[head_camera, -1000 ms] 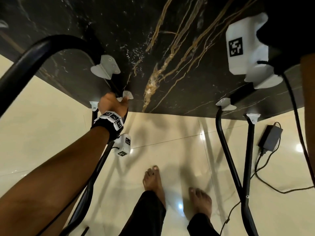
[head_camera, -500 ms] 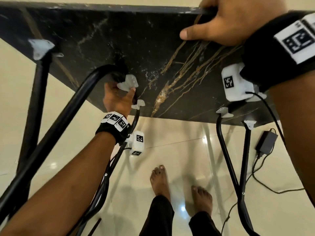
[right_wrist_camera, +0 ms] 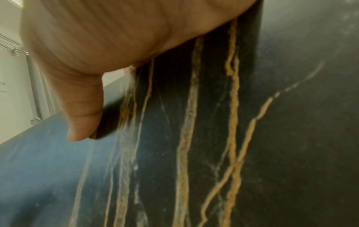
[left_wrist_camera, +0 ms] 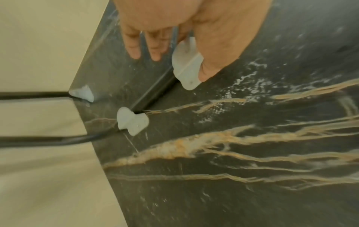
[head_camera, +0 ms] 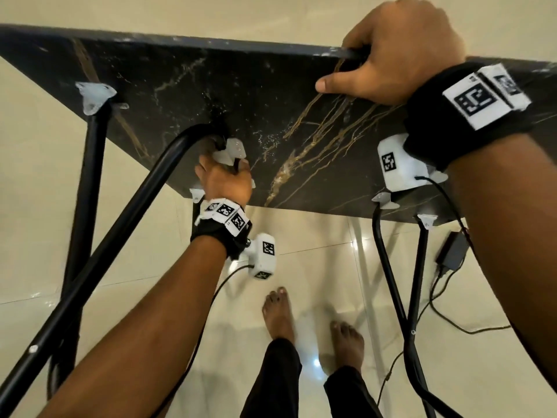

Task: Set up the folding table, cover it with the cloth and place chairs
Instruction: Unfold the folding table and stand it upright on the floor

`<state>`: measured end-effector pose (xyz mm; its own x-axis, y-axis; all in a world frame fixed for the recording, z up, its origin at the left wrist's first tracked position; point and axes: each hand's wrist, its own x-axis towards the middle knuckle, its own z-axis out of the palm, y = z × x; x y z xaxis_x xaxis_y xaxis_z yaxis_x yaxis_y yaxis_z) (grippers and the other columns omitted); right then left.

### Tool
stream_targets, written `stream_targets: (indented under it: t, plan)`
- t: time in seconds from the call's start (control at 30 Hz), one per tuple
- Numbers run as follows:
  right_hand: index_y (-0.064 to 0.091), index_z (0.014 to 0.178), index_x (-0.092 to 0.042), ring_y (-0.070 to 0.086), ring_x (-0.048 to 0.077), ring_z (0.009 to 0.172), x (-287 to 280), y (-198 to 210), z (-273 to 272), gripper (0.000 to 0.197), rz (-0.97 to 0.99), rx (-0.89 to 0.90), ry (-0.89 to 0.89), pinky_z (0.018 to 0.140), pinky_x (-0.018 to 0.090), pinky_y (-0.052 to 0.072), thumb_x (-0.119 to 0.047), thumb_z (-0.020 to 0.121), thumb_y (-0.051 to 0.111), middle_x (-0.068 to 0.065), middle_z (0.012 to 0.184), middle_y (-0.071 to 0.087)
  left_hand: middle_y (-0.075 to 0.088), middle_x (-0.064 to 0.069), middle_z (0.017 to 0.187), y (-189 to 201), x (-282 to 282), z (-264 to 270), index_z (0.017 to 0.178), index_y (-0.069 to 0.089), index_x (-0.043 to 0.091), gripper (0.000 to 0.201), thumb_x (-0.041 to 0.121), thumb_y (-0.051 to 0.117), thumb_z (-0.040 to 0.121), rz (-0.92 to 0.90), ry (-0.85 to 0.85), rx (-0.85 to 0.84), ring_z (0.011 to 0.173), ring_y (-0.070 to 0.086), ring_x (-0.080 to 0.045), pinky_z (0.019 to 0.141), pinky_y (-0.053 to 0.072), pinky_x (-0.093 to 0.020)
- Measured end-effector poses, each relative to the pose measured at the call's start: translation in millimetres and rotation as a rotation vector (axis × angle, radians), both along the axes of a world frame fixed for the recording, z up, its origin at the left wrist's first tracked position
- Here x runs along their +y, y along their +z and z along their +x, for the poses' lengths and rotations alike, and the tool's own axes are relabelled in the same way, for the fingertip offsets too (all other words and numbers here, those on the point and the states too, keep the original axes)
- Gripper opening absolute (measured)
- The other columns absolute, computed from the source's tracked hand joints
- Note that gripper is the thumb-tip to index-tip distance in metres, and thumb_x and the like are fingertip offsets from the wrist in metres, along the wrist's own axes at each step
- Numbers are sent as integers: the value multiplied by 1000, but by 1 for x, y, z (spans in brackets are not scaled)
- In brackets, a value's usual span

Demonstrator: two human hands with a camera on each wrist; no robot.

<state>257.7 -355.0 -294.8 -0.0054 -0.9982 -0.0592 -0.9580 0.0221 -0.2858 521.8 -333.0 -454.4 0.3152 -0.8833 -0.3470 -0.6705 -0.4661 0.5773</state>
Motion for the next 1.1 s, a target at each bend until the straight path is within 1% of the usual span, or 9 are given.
stream_targets:
  t: [0.07, 0.17, 0.23, 0.33, 0.5, 0.63, 0.77, 0.9, 1.1]
  plan:
    - [68, 79, -19, 53, 28, 66, -3, 9, -2, 57, 52, -32, -11, 62, 31, 33, -75, 78, 60, 1, 61, 52, 46, -16, 142, 21, 14, -17, 144, 39, 6, 78, 40, 73, 83, 217, 12, 50, 131, 45, -35, 108, 38, -38]
    - [68, 79, -20, 55, 26, 69, -4, 18, -2, 50, 145, -67, -21, 63, 29, 36, -70, 76, 67, -3, 64, 56, 68, -2, 113, 66, 32, -37, 110, 69, 20, 35, 40, 74, 81, 420, -254, 255, 111, 63, -24, 92, 46, -27]
    - [70, 83, -21, 58, 26, 73, -5, 24, -1, 46, 203, -87, -39, 62, 29, 37, -66, 74, 71, -1, 71, 62, 72, 3, 91, 105, 36, -45, 81, 74, 32, 10, 38, 72, 75, 387, -400, 455, 94, 67, -21, 91, 53, -35]
    - [70, 83, -25, 60, 25, 75, 0, 31, 4, 37, 294, -97, -52, 57, 27, 33, -60, 73, 74, -3, 72, 63, 69, 6, 76, 171, 30, -46, 81, 71, 33, 7, 38, 68, 78, 222, -622, 541, 75, 65, -16, 82, 58, -44]
    - [74, 90, -30, 60, 22, 78, 28, 45, 22, 33, 407, -79, -71, 62, 28, 43, -59, 75, 73, -6, 77, 66, 68, 9, 90, 255, -20, -6, 102, 68, 22, 15, 31, 68, 90, -72, -791, 326, 82, 62, 0, 75, 51, -20]
    - [73, 95, -34, 64, 24, 91, 59, 44, 36, 32, 459, -55, -33, 77, 34, 52, -61, 78, 66, -8, 92, 70, 65, 2, 115, 263, -68, 58, 120, 61, 28, 48, 61, 60, 84, -139, -981, -192, 109, 59, -21, 93, 48, -43]
    - [74, 101, -34, 64, 24, 97, 94, 45, 51, 24, 431, -45, 21, 75, 34, 49, -49, 86, 62, -8, 100, 69, 61, 3, 128, 247, -87, 122, 122, 58, 35, 69, 85, 41, 78, 190, -978, -586, 119, 56, -28, 98, 40, -50]
    - [73, 107, -38, 64, 22, 99, 120, 42, 63, 27, 427, -64, 40, 72, 32, 46, -53, 87, 62, -10, 101, 67, 66, 9, 99, 226, -83, 177, 101, 61, 35, 92, 99, 11, 58, 464, -875, -593, 98, 61, -26, 98, 43, -51]
    - [74, 105, -38, 63, 24, 93, 147, 36, 73, 27, 388, -61, 53, 64, 30, 37, -53, 87, 62, -9, 95, 65, 62, 3, 85, 211, -69, 205, 87, 61, 28, 68, 82, 20, 85, 545, -791, -654, 85, 58, -28, 98, 42, -50]
